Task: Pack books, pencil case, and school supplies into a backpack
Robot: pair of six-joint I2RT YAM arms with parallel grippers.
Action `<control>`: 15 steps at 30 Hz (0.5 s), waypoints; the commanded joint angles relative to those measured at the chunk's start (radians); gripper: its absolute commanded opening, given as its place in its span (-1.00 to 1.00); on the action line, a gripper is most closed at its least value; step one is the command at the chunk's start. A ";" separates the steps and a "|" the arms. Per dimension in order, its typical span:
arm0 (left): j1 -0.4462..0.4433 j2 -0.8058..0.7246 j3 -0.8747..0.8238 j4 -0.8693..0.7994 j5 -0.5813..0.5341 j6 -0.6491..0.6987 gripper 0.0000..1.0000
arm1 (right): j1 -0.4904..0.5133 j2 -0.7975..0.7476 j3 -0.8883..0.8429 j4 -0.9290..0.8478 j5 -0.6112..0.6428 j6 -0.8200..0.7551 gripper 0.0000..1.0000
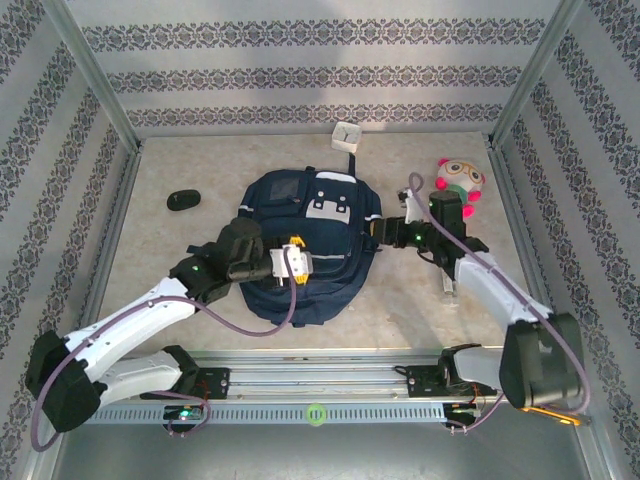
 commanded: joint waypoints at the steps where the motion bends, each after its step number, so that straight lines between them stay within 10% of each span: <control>1: 0.037 0.018 0.024 -0.113 -0.052 0.101 0.21 | 0.090 -0.076 -0.051 -0.033 0.016 -0.229 -0.16; 15: 0.061 0.183 0.044 -0.127 -0.077 0.243 0.41 | 0.243 -0.120 -0.116 -0.026 -0.005 -0.551 -0.21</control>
